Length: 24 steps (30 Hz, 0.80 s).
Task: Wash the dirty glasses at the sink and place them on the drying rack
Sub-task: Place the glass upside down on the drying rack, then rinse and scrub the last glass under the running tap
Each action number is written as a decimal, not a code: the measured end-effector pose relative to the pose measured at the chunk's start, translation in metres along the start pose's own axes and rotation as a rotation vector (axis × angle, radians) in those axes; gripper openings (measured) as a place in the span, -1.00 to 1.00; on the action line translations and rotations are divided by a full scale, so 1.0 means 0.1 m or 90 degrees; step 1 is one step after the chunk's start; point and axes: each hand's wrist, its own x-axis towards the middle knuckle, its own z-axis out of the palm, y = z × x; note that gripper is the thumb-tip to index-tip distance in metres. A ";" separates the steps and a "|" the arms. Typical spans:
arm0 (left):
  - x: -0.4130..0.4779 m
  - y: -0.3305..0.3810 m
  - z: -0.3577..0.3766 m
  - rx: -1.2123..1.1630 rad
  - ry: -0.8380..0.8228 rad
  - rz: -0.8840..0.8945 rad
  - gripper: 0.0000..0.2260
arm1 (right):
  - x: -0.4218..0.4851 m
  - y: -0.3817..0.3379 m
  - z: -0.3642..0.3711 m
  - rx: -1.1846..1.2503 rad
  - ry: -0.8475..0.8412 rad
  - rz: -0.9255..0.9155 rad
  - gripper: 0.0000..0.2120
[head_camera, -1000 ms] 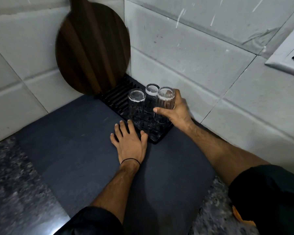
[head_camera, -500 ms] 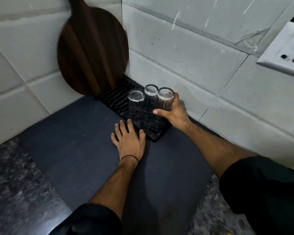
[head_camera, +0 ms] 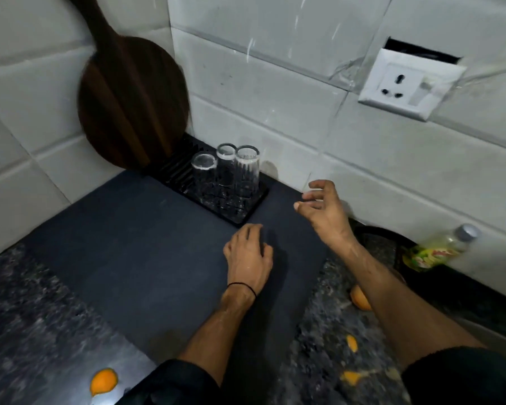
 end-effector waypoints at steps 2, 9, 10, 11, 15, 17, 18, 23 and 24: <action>-0.10 0.19 0.11 -0.015 -0.051 0.051 -0.65 | -0.27 0.08 -0.29 0.033 0.034 -0.007 -0.71; -0.47 0.56 0.49 -0.014 -0.137 0.197 -0.73 | -1.30 0.35 -1.19 -0.090 0.270 -0.029 -0.89; -0.52 0.56 0.56 -0.004 -0.130 0.203 -0.73 | -1.42 0.43 -1.29 -0.148 0.301 -0.024 -0.89; -0.56 0.55 0.63 0.013 -0.123 0.203 -0.72 | -1.51 0.50 -1.37 -0.215 0.311 -0.015 -0.87; -0.64 0.49 0.84 0.078 -0.205 0.140 -0.54 | -1.68 0.82 -1.39 -0.282 0.134 0.103 -0.56; -0.66 0.47 0.91 0.119 -0.245 0.128 -0.49 | -1.72 0.92 -1.30 -0.255 0.062 0.139 -0.49; -0.65 0.46 0.93 0.136 -0.249 0.132 -0.47 | -1.71 0.95 -1.25 -0.245 0.051 0.134 -0.52; -0.65 0.45 0.95 0.159 -0.260 0.132 -0.45 | -1.61 0.98 -0.98 -0.212 0.168 0.107 -0.68; -0.65 0.46 0.95 0.163 -0.263 0.133 -0.45 | -1.59 1.00 -0.94 -0.200 0.187 0.108 -0.68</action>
